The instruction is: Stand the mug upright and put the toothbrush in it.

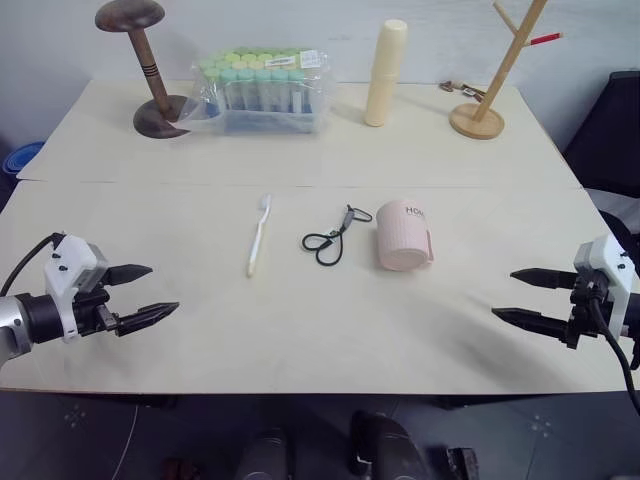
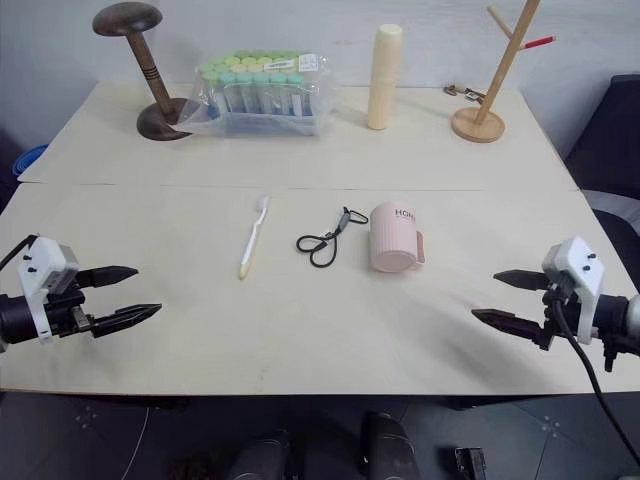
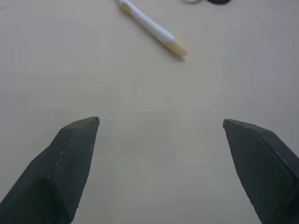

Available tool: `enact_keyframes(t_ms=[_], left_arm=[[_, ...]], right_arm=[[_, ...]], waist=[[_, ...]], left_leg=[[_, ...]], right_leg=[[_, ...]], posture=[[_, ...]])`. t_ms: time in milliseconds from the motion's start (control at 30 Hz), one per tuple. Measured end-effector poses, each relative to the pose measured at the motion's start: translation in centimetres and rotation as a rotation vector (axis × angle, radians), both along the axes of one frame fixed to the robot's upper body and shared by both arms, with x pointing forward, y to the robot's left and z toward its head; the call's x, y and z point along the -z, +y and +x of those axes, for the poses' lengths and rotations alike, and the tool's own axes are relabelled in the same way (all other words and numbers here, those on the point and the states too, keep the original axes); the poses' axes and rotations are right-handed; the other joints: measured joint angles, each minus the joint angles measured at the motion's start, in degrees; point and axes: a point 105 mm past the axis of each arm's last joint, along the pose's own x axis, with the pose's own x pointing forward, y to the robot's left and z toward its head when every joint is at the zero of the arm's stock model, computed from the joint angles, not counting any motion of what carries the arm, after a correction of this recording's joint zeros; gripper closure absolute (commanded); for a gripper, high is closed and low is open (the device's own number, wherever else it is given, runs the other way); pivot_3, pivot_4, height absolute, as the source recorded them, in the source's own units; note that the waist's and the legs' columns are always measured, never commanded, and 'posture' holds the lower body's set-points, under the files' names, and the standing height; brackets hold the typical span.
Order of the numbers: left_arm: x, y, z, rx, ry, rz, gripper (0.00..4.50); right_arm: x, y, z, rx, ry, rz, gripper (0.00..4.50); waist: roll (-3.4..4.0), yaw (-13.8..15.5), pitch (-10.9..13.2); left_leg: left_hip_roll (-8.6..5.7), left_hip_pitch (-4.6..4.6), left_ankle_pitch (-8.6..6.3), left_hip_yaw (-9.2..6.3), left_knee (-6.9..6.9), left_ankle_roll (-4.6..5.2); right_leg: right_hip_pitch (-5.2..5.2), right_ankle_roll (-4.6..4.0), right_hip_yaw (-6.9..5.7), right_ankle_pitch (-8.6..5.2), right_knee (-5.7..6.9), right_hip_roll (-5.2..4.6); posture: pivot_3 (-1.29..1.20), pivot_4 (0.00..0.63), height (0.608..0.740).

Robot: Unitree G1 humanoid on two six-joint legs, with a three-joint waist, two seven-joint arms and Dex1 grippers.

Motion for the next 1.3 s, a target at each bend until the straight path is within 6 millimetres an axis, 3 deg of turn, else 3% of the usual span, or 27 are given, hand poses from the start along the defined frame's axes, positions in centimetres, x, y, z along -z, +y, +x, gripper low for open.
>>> enact_keyframes(t_ms=[167,333,500,600,733,900,1000,1300], left_arm=[[-1.5,-3.0,1.8,0.042,0.041,-0.101,0.0],[-4.0,-9.9,4.4,0.204,0.069,-0.048,0.0],[-7.4,-18.5,9.8,0.243,0.004,-0.122,0.0],[-6.7,-21.1,11.5,0.247,0.035,-0.041,0.0],[-4.0,-25.1,14.3,0.201,0.13,0.025,0.0],[-0.6,-26.6,17.2,0.076,0.191,0.058,0.0],[1.6,-27.7,17.4,0.065,0.22,0.063,0.62],[2.0,-27.8,17.9,0.077,0.164,0.102,3.47]], right_arm=[[-1.0,1.3,-0.2,-0.039,-0.049,-0.005,0.04],[-4.7,5.0,-0.3,-0.127,-0.165,0.076,0.04],[-7.3,7.4,-1.0,-0.179,-0.246,0.101,0.04],[-8.0,8.2,-1.2,-0.185,-0.269,0.116,0.04],[-7.9,8.5,-1.2,-0.155,-0.278,0.134,0.04],[-8.0,8.7,-1.5,-0.121,-0.308,0.15,0.04],[-8.2,8.9,-1.6,-0.116,-0.321,0.161,0.0],[-8.9,9.0,-2.0,-0.105,-0.348,0.182,0.0]], waist=[[0.0,0.3,0.0],[0.0,0.4,0.0],[-0.09,1.4,0.0],[-0.08,0.8,0.0],[-0.13,0.8,0.1],[-0.17,0.7,0.1],[-0.19,0.7,0.1],[-0.19,1.1,0.1]], left_leg=[[-0.02,-0.03,0.01,-0.05,0.13,-0.01],[-0.09,-0.03,0.06,-0.07,0.14,-0.1],[-0.18,-0.05,0.07,-0.13,0.32,-0.09],[-0.18,-0.01,0.07,-0.05,0.14,-0.09],[-0.18,-0.07,0.09,-0.07,0.17,-0.06],[-0.19,-0.09,0.1,-0.06,0.11,-0.03],[-0.19,-0.1,0.1,-0.06,0.11,-0.02],[-0.2,-0.09,0.11,-0.07,0.15,0.0]], right_leg=[[0.05,0.03,0.01,0.02,0.08,-0.02],[0.07,0.07,0.0,0.04,0.09,0.03],[0.28,0.26,-0.03,0.15,-0.01,0.12],[0.26,0.26,-0.02,0.14,-0.13,0.15],[0.25,0.28,-0.07,0.16,-0.18,0.18],[0.24,0.31,-0.06,0.18,-0.23,0.17],[0.24,0.32,-0.07,0.18,-0.24,0.16],[0.26,0.37,-0.06,0.21,-0.23,0.12]], posture=[[0.0,0.15,0.74],[0.0,0.15,0.74],[0.0,0.15,0.74],[0.0,0.15,0.74],[0.0,0.15,0.74],[0.0,0.15,0.74],[0.0,0.15,0.74],[0.0,0.15,0.74]])
